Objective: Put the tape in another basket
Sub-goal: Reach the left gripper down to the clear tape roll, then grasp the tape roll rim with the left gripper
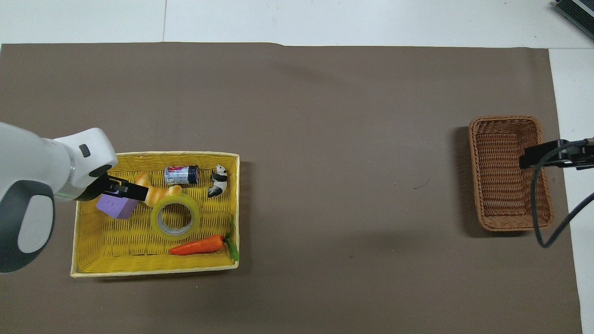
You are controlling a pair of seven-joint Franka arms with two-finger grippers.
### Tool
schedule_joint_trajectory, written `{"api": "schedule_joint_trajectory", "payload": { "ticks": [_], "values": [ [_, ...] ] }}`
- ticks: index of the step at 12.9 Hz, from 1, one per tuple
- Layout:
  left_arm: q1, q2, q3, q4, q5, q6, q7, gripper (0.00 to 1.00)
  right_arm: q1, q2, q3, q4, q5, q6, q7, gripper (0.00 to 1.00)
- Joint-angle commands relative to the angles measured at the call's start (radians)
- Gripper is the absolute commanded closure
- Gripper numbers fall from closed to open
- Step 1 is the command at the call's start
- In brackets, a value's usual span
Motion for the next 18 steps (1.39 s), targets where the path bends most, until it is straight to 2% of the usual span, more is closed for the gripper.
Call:
{"api": "schedule_joint_trajectory", "payload": {
  "ticks": [1,5,8,11,12,13,15,16,18],
  "values": [
    [-0.016,0.003,0.014,-0.061,-0.022,0.043,0.002,0.0,-0.002,-0.02,0.003,-0.023,-0.017,-0.001,-0.027,0.0],
    [-0.005,0.0,0.016,-0.202,-0.091,0.092,0.002,0.0,-0.002,-0.02,0.003,-0.024,-0.017,-0.001,-0.025,0.0],
    [-0.006,0.0,0.016,-0.245,-0.106,0.112,0.002,0.0,-0.002,-0.022,0.003,-0.024,-0.017,-0.001,-0.027,0.0],
    [0.003,-0.023,0.016,-0.335,-0.143,0.216,0.002,0.0,-0.002,-0.022,0.003,-0.024,-0.017,-0.001,-0.027,0.0],
    [0.003,-0.028,0.016,-0.345,-0.143,0.224,0.003,0.15,-0.002,-0.02,0.003,-0.024,-0.017,-0.001,-0.027,0.0],
    [0.003,-0.029,0.016,-0.351,-0.143,0.233,0.002,0.34,-0.004,-0.022,0.003,-0.024,-0.017,-0.001,-0.025,0.0],
    [0.007,-0.02,0.016,-0.354,-0.144,0.239,0.0,0.83,-0.002,-0.022,0.003,-0.024,-0.017,-0.001,-0.027,0.0],
    [0.013,-0.017,0.016,-0.354,-0.164,0.233,-0.018,1.0,-0.002,-0.02,0.003,-0.024,-0.017,-0.001,-0.027,0.0],
    [0.015,-0.018,0.016,-0.349,-0.19,0.206,-0.048,1.0,-0.004,-0.022,0.003,-0.024,-0.017,-0.001,-0.025,0.0]
  ]
}}
